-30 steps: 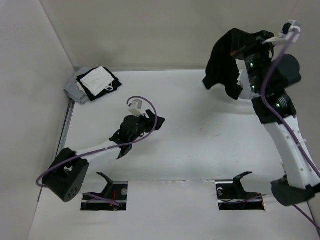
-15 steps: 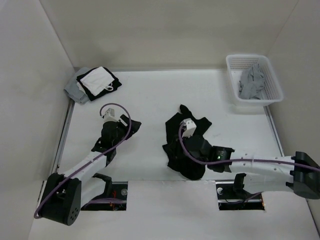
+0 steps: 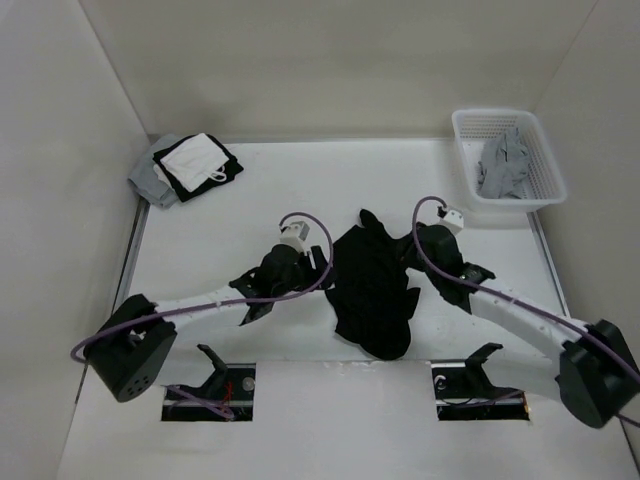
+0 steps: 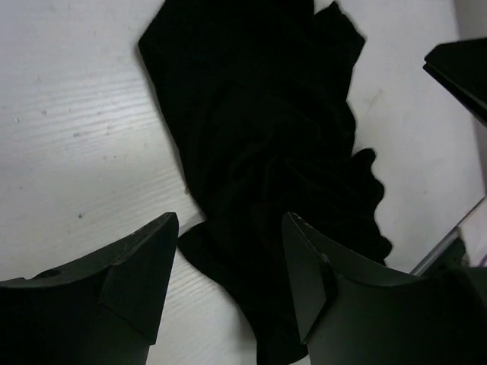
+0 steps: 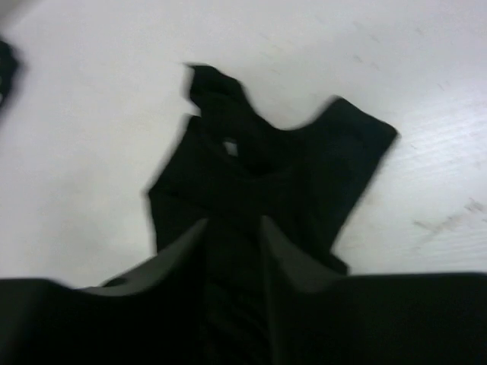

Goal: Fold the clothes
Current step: Move the tank top to the center of the board

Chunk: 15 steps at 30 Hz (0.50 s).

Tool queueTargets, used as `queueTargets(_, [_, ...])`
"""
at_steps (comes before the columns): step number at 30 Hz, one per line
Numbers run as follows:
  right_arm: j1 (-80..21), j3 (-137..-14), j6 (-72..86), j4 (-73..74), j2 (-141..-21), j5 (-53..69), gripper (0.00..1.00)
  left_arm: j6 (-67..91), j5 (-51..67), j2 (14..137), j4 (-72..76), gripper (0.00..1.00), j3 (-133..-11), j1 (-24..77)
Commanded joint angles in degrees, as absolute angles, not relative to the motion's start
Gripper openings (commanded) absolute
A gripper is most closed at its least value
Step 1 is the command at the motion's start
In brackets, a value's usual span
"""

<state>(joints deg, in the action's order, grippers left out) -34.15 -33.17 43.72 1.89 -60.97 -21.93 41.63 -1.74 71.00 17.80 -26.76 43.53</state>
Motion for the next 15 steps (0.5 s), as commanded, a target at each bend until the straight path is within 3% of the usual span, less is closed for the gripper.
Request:
queueTargets(1, [-31.6,-35.5,39.91,-2.1,-67.56,-15.92,0.47,38.76,-4.13,76.71,17.23,0.56,-29.09,44.43])
queueTargets(3, [-30.98,-37.96,39.03,-2.72,-72.31,-15.03,0.51,38.58,-3.08,79.09,17.58,0.57,-29.27,44.51])
queueTargets(7, [-29.66,-42.8,38.41,-3.07,-81.82,-13.54,0.5,38.5,1.57,82.97,18.54,0.55,-29.79,45.04])
queueTargets(11, [-29.58,-44.12,38.23,-6.68,-86.13,-13.71,0.43,39.2,6.58,85.78,20.56,0.46,-29.79,44.78])
queueTargets(15, [-27.82,-45.61,38.76,-5.63,-89.38,-14.76,0.49,39.2,9.66,86.57,20.83,0.39,-29.53,45.04])
